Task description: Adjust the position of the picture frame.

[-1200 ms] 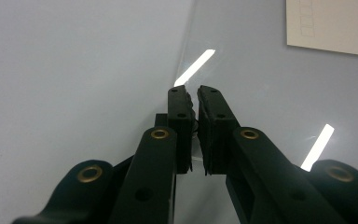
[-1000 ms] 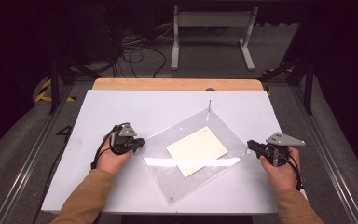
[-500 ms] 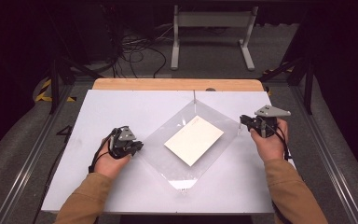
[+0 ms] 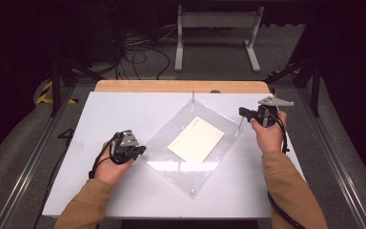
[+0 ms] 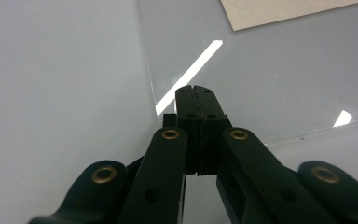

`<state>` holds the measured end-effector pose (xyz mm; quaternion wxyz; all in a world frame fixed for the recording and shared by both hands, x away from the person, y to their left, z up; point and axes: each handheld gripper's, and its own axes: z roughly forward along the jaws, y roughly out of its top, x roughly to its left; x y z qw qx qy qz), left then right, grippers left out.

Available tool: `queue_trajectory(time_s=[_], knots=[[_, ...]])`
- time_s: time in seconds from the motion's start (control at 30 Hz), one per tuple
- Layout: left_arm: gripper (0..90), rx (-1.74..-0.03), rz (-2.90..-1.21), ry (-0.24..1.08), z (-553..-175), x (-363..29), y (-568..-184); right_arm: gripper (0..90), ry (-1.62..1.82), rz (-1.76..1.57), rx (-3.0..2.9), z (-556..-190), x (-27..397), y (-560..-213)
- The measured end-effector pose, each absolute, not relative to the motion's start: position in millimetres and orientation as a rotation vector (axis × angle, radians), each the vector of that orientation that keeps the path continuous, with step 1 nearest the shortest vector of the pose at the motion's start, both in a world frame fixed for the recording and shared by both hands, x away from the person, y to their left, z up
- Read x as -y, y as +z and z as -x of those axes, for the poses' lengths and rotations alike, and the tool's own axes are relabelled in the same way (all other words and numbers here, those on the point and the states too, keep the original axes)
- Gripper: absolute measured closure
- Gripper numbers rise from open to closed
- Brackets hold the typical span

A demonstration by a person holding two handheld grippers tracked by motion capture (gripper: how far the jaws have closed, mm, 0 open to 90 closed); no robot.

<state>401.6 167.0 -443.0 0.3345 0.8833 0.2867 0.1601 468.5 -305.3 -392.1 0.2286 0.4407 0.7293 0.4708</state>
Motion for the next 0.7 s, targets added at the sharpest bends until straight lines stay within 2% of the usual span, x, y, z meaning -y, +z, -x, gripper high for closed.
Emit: queue_trajectory(time_s=[0.13,0.33,0.53,0.7], knots=[[88.9,-0.788,-2.286,0.429,-404.0,-172.2,-444.3,83.2,1.365,-1.195,-2.018,-449.5,307.2,-396.3],[77.7,-0.808,-2.308,0.368,-407.7,-173.1,-442.7,77.8,1.423,-1.162,-2.028,-416.7,317.6,-405.7],[80.6,-0.83,-2.354,0.291,-412.3,-166.8,-444.7,75.6,1.479,-1.208,-1.97,-390.0,340.7,-418.8],[83.3,-0.787,-2.379,0.283,-416.4,-166.1,-443.5,71.8,1.498,-1.272,-1.945,-380.6,356.0,-425.4]])
